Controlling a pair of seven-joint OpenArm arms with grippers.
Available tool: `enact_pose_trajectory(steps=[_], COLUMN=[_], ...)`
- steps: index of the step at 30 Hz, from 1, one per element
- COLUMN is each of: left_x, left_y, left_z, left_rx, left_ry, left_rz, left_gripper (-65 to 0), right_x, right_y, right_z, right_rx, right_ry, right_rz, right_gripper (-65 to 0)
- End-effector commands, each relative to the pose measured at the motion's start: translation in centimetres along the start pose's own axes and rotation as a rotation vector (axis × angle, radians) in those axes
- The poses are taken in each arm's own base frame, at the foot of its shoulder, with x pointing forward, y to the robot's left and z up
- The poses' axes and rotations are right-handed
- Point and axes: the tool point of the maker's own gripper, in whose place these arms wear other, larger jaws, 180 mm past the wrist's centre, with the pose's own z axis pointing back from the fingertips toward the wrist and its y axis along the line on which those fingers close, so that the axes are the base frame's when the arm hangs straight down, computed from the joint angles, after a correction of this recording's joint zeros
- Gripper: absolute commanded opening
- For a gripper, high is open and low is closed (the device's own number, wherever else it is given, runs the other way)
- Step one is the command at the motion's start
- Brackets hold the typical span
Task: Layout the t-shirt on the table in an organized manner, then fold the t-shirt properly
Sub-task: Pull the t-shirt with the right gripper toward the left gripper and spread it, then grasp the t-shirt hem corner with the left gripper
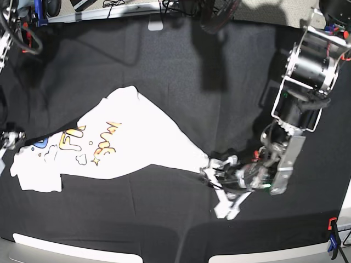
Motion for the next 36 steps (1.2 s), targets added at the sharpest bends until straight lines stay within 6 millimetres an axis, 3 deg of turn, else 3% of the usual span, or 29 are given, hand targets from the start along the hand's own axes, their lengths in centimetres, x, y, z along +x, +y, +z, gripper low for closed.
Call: enact_pose_trajectory(steps=[1, 6, 12, 20, 26, 32, 36], left_x=[3.0, 3.0, 0.7, 1.3, 0.1, -1.3, -0.4], left_y=[-0.7, 0.1, 2.3, 0.3, -1.8, -1.7, -2.0], left_z=[0.7, 0.5, -1.0, -2.0, -3.4, -3.8, -3.7], left_rx=[-0.054, -0.149, -0.034, -0.067, -0.075, -0.063, -0.075], left_ry=[-0.076, -0.134, -0.087, -0.112, -0.079, -0.052, -0.079], left_rz=[0.029, 0.193, 0.207, 0.203, 0.164, 0.158, 0.162], left_gripper=[-41.3, -41.3, -41.3, -41.3, -41.3, -41.3, -41.3], right_x=[1.6, 0.9, 0.9, 1.0, 0.9, 0.9, 1.2], right_y=[-1.0, -0.5, -0.5, -0.4, -0.4, -0.4, -0.1], right_z=[1.5, 1.1, 1.1, 1.1, 1.1, 1.1, 1.1], right_rx=[-0.017, 0.008, 0.008, 0.013, 0.013, 0.014, 0.032], right_ry=[-0.057, -0.055, -0.055, -0.056, -0.052, -0.052, -0.07], right_rz=[0.006, -0.004, -0.005, -0.007, -0.006, -0.007, -0.015], right_gripper=[-42.1, -42.1, -42.1, -42.1, -42.1, -42.1, -42.1])
